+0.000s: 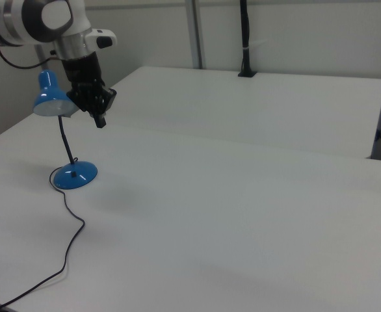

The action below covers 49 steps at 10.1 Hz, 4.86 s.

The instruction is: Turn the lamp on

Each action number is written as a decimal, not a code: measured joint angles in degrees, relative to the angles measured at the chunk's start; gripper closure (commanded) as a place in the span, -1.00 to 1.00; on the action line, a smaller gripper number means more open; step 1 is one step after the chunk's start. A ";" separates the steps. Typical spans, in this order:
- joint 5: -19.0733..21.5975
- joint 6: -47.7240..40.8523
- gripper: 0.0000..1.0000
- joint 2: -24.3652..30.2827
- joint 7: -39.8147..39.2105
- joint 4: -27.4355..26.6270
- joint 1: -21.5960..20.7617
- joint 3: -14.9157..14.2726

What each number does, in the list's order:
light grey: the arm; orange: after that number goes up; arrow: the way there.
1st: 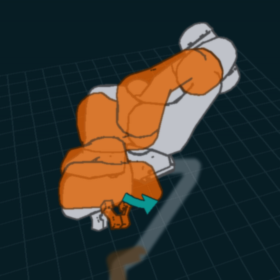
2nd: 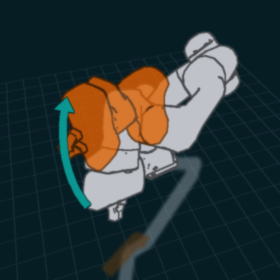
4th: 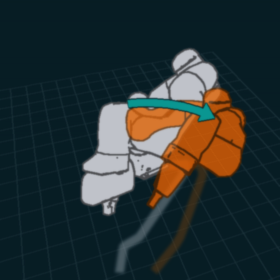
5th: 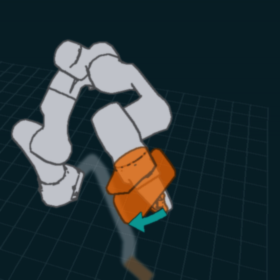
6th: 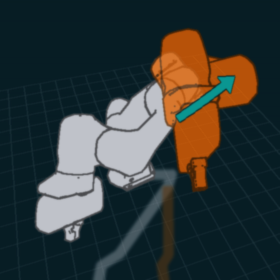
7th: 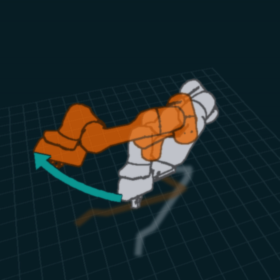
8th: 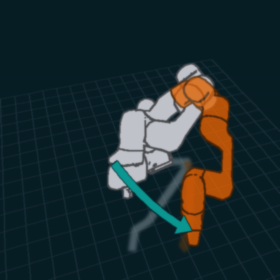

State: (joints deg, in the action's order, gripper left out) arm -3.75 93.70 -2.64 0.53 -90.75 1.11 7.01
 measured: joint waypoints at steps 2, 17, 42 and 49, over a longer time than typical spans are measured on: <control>0.90 6.50 1.00 -0.58 -0.61 -2.57 -3.62 0.41; 0.91 56.17 1.00 -13.31 -16.76 -22.48 -15.73 2.95; 0.87 63.14 1.00 -19.75 -18.07 -20.36 -15.65 4.82; 0.84 63.27 1.00 -20.31 -18.39 -20.02 -15.65 4.91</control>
State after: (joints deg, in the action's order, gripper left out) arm -2.91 156.96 -22.94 -17.86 -110.77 -14.54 11.92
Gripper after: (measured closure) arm 0.991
